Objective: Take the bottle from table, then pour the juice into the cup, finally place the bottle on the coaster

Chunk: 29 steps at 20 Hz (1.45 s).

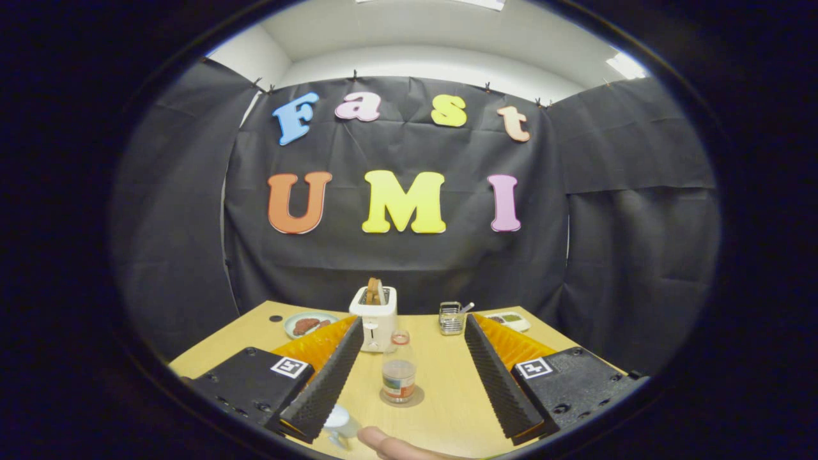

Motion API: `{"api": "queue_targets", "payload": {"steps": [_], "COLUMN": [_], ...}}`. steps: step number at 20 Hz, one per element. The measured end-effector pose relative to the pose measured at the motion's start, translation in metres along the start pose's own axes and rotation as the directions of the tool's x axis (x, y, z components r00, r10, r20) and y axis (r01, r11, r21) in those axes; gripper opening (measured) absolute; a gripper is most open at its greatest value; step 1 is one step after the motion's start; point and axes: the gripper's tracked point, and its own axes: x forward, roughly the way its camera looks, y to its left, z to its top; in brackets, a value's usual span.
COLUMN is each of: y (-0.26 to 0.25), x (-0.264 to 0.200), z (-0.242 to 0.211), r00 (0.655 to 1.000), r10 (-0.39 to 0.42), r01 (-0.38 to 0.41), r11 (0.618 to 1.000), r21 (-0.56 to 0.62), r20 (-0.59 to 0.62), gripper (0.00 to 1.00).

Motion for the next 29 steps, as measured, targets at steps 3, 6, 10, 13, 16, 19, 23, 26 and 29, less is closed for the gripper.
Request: {"api": "queue_targets", "payload": {"steps": [3, 6, 10, 13, 16, 19, 23, 26, 29], "y": [-0.003, -0.013, -0.024, -0.027, -0.037, -0.041, -0.048, -0.044, -0.048], "x": [-0.032, -0.062, -0.097, -0.125, -0.154, -0.181, -0.202, -0.206, -0.202], "z": [0.023, 0.047, 0.062, 0.077, 0.095, 0.104, 0.107, 0.105, 0.102], "r00": [1.000, 0.999, 1.000, 0.999, 0.996, 0.994, 0.993, 0.993, 0.993], "r10": [0.010, 0.005, 0.007, 0.028, 0.024, 0.033, 0.017, 0.031, 0.021], "r01": [-0.011, -0.005, -0.007, -0.029, -0.026, -0.040, -0.024, -0.037, -0.025], "r11": [1.000, 1.000, 1.000, 0.999, 0.999, 0.997, 0.998, 0.998, 0.999], "r21": [0.006, 0.006, 0.014, 0.022, 0.034, 0.065, 0.060, 0.050, 0.039], "r20": [0.007, 0.038, 0.025, 0.038, 0.084, 0.106, 0.119, 0.117, 0.116], "gripper": [1.00, 1.00, 1.00, 1.00, 1.00, 1.00, 1.00, 1.00, 1.00]}}
